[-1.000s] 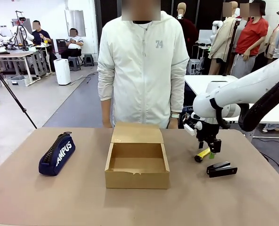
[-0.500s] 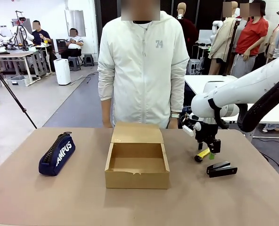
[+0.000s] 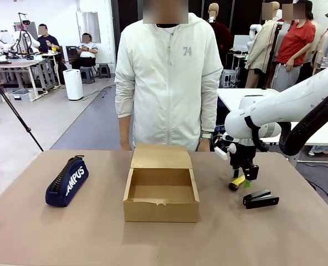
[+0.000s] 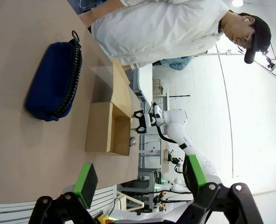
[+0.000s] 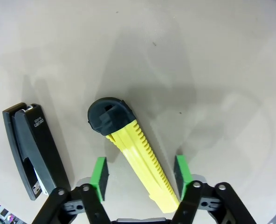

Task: Pack the items into the box.
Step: Pick up the item indicated by the person and place it inside the Mailer Box.

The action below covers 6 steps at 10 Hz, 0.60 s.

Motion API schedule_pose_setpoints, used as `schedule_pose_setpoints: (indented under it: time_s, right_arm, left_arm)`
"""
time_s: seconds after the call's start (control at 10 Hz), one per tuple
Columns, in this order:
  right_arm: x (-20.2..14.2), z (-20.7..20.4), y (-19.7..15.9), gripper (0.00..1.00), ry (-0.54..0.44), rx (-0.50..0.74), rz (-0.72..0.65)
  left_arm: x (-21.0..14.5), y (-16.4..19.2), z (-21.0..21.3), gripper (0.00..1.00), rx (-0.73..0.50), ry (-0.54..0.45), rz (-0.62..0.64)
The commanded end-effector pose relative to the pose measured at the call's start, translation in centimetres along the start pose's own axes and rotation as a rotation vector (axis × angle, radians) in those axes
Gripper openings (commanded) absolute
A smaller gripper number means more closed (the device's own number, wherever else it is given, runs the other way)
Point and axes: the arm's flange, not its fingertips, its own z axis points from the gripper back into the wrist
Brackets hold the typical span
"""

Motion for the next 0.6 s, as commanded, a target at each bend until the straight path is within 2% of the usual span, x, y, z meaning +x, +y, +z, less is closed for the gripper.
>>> schedule_pose_setpoints:
  time_s: [0.0,0.5]
  right_arm:
    - [0.18,0.15,0.33,0.00,0.017,-0.016,0.025]
    - [0.29,0.29,0.73,0.00,0.024,-0.017,0.034]
  left_arm:
    - [-0.02,-0.04,0.08,1.00,-0.011,0.000,-0.016]
    - [-0.02,-0.04,0.08,1.00,-0.011,0.000,-0.016]
